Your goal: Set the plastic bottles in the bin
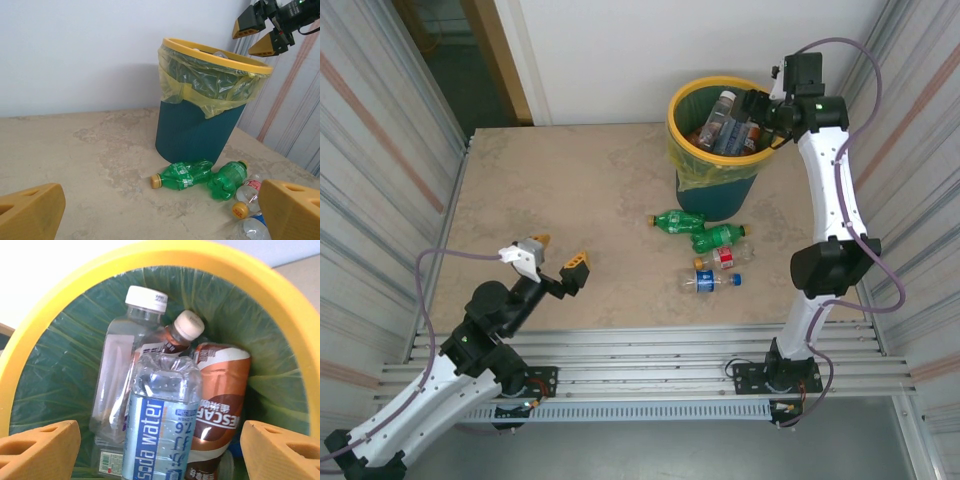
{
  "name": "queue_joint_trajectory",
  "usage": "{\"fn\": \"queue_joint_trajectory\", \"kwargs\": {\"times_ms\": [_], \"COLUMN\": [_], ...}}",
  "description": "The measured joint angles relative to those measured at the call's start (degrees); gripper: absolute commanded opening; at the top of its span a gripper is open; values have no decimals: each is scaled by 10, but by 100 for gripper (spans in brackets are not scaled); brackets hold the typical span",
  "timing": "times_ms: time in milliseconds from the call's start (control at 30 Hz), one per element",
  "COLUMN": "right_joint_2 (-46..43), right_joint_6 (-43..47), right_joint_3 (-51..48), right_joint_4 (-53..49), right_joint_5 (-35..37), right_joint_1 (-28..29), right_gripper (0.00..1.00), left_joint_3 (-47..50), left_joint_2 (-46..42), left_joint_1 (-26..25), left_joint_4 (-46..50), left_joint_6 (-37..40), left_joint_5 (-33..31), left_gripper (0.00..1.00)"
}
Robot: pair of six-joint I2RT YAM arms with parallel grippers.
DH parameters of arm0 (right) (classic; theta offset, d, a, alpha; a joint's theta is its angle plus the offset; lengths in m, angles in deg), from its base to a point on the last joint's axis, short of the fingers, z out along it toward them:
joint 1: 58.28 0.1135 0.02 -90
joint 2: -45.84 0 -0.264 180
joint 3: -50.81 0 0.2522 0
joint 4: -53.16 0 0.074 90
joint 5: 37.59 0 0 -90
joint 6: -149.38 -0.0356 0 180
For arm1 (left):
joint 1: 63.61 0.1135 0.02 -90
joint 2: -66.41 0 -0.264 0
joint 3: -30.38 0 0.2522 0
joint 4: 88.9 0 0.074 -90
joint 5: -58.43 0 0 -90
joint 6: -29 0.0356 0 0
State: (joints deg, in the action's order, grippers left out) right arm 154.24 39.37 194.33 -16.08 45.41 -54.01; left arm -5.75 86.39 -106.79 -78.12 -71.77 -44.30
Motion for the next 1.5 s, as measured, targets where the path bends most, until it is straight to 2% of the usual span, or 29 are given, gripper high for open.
{"fn": "queue_joint_trajectory", "kwargs": {"times_ms": [200,467,567,733,900,1033,1300,1500], "right_joint_2": [-4,-49,-105,-233,-362,-439,-527,-556], "right_joint_6": [17,28,26,9,-40,-89,-207,-317], "right_joint_3": [29,-10,-75,-235,-398,-496,-663,-765], "right_joint_4": [-14,-24,-16,18,36,31,-2,-3], "right_joint_5": [34,87,103,129,150,172,190,190], "right_joint_1": [12,49,63,78,94,130,185,261], "right_gripper": [84,96,100,98,98,98,98,98], "left_joint_3": [0,0,0,0,0,0,0,-12], "left_joint_2": [0,0,0,5,25,42,84,113], "left_joint_1": [0,0,0,0,0,0,6,29], "left_joint_4": [0,2,3,6,9,6,0,16], "left_joint_6": [0,-2,-3,-7,-9,-12,-16,-28], "left_joint_5": [-5,-10,-15,-22,-26,-30,-38,-45], "left_gripper": [99,99,99,99,99,99,99,99]}}
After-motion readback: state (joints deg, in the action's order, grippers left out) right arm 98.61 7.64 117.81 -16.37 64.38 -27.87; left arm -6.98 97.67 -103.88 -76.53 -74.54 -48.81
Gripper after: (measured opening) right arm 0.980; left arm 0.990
